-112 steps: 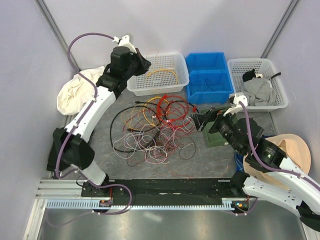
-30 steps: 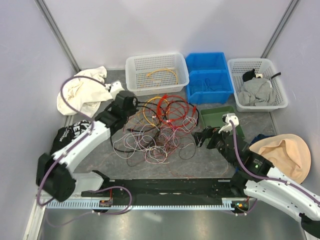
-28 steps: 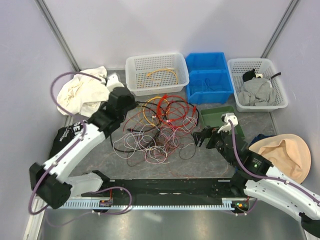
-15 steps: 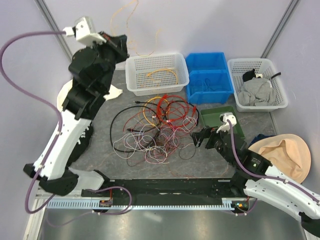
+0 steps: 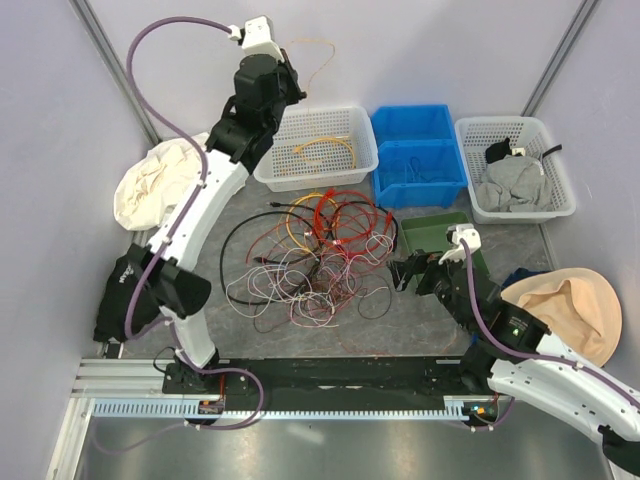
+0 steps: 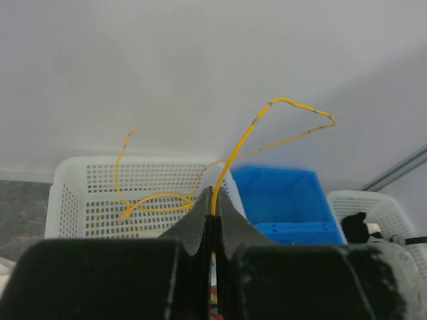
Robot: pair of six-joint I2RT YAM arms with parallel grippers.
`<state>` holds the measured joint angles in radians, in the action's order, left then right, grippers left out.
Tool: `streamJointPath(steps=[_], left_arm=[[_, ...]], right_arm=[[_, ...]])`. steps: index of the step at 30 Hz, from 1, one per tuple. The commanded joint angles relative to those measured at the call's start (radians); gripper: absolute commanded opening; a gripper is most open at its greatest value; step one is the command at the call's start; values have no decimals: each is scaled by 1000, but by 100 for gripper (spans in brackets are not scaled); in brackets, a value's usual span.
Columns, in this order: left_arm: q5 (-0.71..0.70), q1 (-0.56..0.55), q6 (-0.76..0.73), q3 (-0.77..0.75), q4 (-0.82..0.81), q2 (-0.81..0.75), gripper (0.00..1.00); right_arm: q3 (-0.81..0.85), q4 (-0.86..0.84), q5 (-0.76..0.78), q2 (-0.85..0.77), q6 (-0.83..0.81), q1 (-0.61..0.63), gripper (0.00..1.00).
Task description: Untangle the cables
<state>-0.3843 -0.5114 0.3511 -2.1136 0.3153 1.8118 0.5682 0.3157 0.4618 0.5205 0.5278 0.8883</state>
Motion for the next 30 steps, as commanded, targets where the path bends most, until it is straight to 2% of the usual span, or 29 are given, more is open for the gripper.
streamJointPath(steps=[1, 5, 11, 12, 13, 15, 16, 19, 22, 23, 25, 28, 30], left_arm=[[51, 63, 60, -19, 5, 89, 2], [73, 103, 80, -66, 2, 214, 2], [74, 128, 63, -77, -28, 316, 2], [74, 134, 60, -75, -28, 337, 15], [78, 137, 61, -75, -25, 340, 35], [67, 140, 72, -66, -15, 324, 94], [67, 140, 77, -54, -15, 310, 100], [62, 131, 83, 26, -16, 206, 100], [68, 111, 104, 193, -21, 57, 100], [71, 102, 112, 304, -22, 20, 99], [76, 65, 153, 426, -25, -58, 98], [64, -2, 210, 724, -45, -178, 93], [32, -47, 260, 823, -61, -233, 91]], right_arm=[[53, -10, 49, 22, -41, 1, 98], [48, -21, 74, 42, -51, 4, 98], [15, -58, 77, 56, -43, 3, 98], [13, -61, 75, 61, -45, 3, 98], [18, -61, 72, 75, -48, 3, 98], [25, -63, 72, 85, -54, 3, 98], [30, -67, 72, 93, -58, 3, 98], [22, -78, 72, 96, -61, 3, 98], [7, -95, 63, 93, -55, 3, 98], [2, -99, 60, 92, -52, 3, 98], [-10, -110, 49, 85, -42, 3, 98], [-21, -115, 25, 81, -29, 3, 98], [-24, -115, 6, 78, -29, 3, 98]])
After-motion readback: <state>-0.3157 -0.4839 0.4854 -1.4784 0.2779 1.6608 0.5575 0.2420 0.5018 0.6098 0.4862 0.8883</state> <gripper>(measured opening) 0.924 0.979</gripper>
